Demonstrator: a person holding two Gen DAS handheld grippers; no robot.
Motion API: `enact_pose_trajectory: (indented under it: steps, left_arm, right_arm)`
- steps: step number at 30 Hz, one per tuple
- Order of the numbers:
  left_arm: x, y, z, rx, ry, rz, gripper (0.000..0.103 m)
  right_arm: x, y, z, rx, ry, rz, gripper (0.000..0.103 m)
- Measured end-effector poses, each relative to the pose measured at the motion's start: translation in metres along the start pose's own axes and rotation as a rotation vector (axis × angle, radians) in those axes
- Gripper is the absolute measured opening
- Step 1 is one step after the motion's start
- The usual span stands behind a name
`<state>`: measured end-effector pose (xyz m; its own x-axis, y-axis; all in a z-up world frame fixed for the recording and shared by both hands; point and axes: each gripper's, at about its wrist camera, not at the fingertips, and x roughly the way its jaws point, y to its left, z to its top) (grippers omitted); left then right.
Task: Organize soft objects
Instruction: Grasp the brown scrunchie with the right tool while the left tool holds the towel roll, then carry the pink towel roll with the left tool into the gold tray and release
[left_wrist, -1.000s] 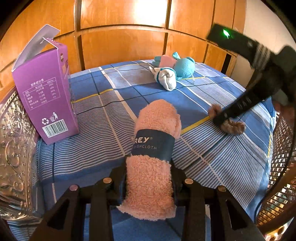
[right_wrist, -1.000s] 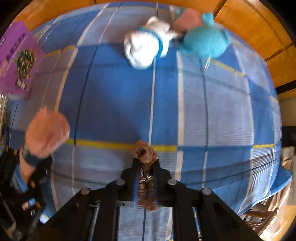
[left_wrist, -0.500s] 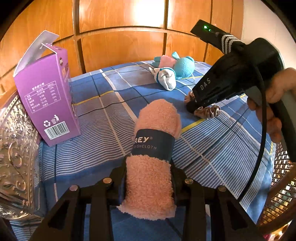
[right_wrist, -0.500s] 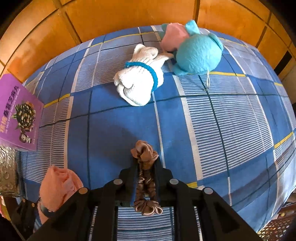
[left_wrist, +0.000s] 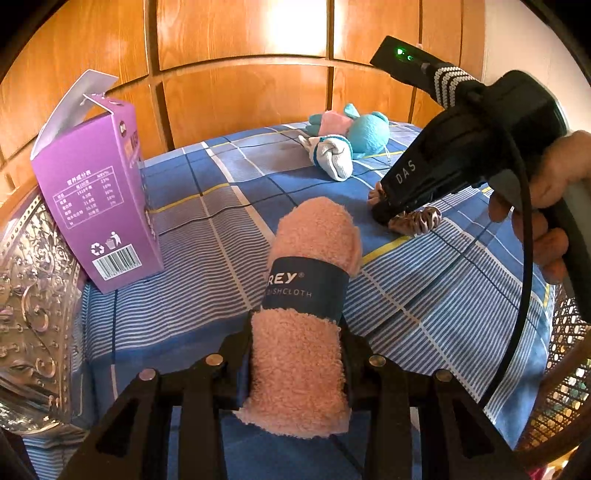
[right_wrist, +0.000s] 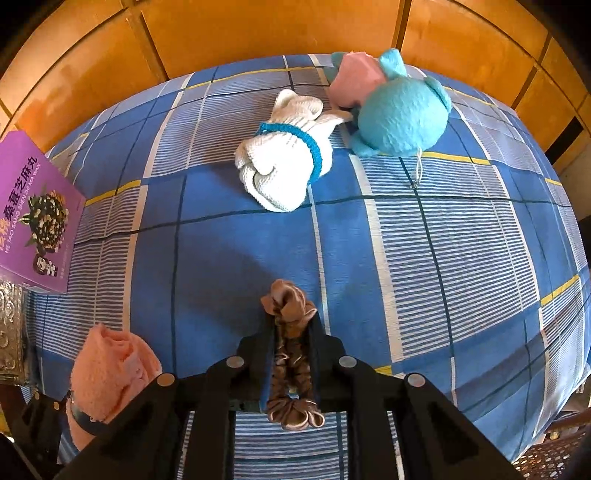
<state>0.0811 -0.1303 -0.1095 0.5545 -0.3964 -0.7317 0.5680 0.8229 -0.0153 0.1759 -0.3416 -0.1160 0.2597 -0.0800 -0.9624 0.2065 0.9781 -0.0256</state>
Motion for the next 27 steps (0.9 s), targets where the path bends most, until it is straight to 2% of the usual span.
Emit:
enact_pose_trajectory:
  steps: [7, 12, 14, 20, 27]
  left_arm:
    - [0.000, -0.003, -0.001, 0.007, 0.002, 0.007, 0.037]
    - [0.000, 0.008, 0.014, -0.069, 0.062, -0.034, 0.032]
    - [-0.002, 0.011, 0.024, -0.081, 0.059, -0.034, 0.032]
    - [-0.016, 0.017, 0.081, -0.121, 0.002, -0.047, 0.032]
    - [-0.019, 0.044, 0.167, -0.177, -0.030, -0.007, 0.032]
  right_arm:
    - [0.002, -0.004, 0.001, -0.002, -0.002, 0.003, 0.015]
    - [-0.001, -0.011, 0.003, 0.033, 0.002, 0.033, 0.015]
    - [-0.002, -0.014, 0.004, 0.039, 0.003, 0.040, 0.015]
    - [-0.002, -0.020, 0.005, 0.047, 0.006, 0.053, 0.015]
    - [-0.002, -0.015, 0.004, 0.016, 0.000, 0.030, 0.015]
